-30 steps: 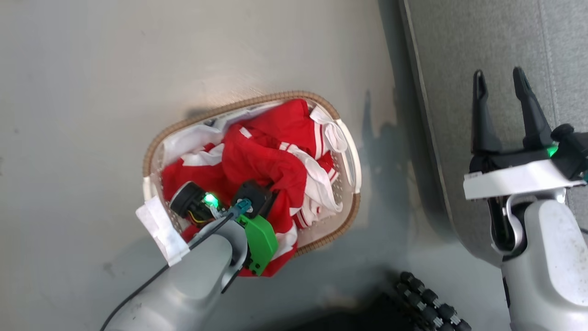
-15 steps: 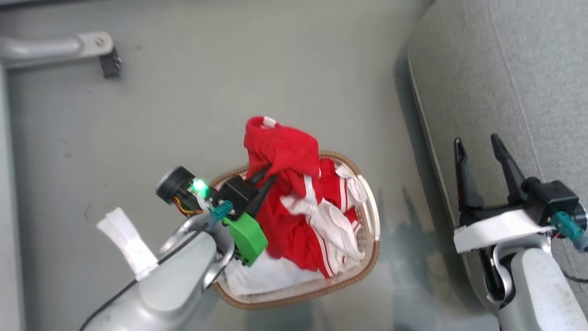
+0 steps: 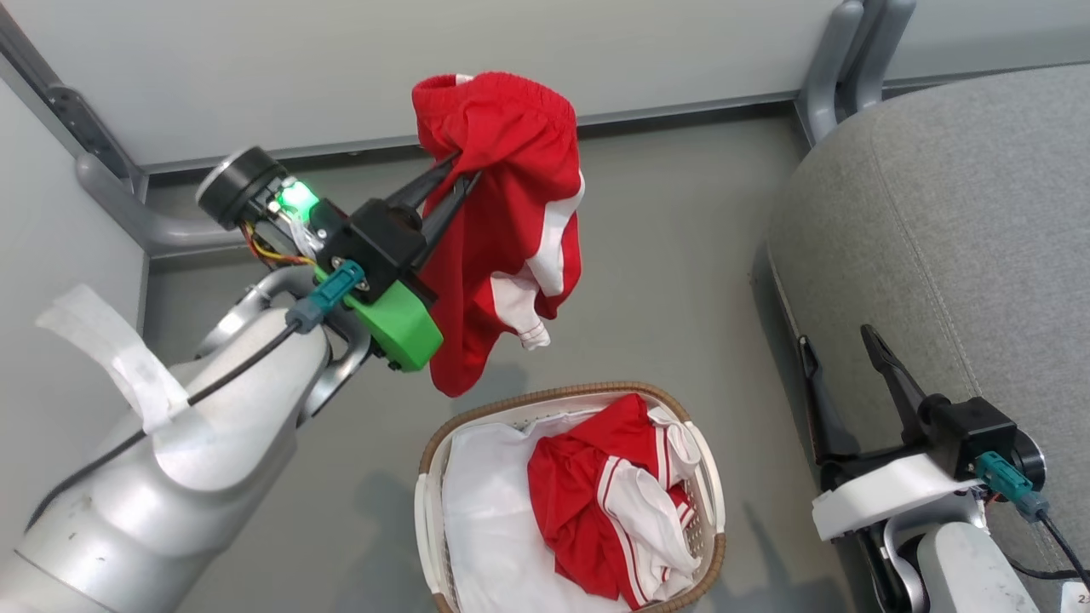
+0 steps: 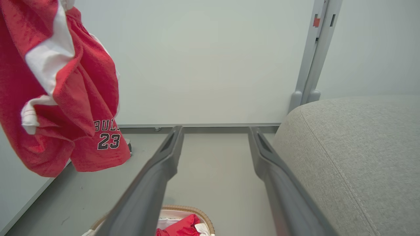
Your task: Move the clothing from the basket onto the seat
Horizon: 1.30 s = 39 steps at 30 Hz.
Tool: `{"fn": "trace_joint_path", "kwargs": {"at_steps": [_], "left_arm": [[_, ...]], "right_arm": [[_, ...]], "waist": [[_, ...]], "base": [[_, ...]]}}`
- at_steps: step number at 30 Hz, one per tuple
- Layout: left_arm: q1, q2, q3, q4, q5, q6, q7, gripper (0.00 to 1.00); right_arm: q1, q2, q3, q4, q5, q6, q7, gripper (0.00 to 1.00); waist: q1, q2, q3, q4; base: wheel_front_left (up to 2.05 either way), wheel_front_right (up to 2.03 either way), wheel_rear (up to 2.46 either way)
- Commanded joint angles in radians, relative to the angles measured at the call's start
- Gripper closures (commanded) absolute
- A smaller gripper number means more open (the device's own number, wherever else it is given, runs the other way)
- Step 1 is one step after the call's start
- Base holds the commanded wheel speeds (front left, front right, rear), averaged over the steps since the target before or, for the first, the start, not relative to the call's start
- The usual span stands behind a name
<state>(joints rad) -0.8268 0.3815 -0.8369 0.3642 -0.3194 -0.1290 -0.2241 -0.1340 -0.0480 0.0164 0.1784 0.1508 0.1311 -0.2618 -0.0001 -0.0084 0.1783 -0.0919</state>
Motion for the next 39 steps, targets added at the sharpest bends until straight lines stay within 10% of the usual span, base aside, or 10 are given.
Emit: {"fn": "trace_joint_path", "kwargs": {"at_steps": [1,24,39], "left_arm": [[-0.028,0.015,-0.001,-0.012,-0.007,-0.002,0.008,1.0],[-0.18,-0.022,-0.051,-0.109,-0.038,0.006,0.07,1.0],[-0.177,-0.086,-0.102,-0.144,-0.037,0.009,0.062,1.0]], "right_arm": [[0.001,-0.004,0.011,-0.009,0.005,-0.001,-0.005,0.0],[-0.158,-0.004,0.294,-0.101,0.08,-0.001,-0.005,0.0],[-0.375,-0.004,0.351,0.098,0.063,-0.001,-0.005,0.0]], "waist": [[0.0001,0.0084,-0.046,0.005],[0.0001,0.0084,-0.083,0.019],[0.0001,0.0084,-0.082,0.066]], "base": [[0.0,0.0,0.0],[0.0,0.0,0.0],[0.0,0.0,0.0]]}}
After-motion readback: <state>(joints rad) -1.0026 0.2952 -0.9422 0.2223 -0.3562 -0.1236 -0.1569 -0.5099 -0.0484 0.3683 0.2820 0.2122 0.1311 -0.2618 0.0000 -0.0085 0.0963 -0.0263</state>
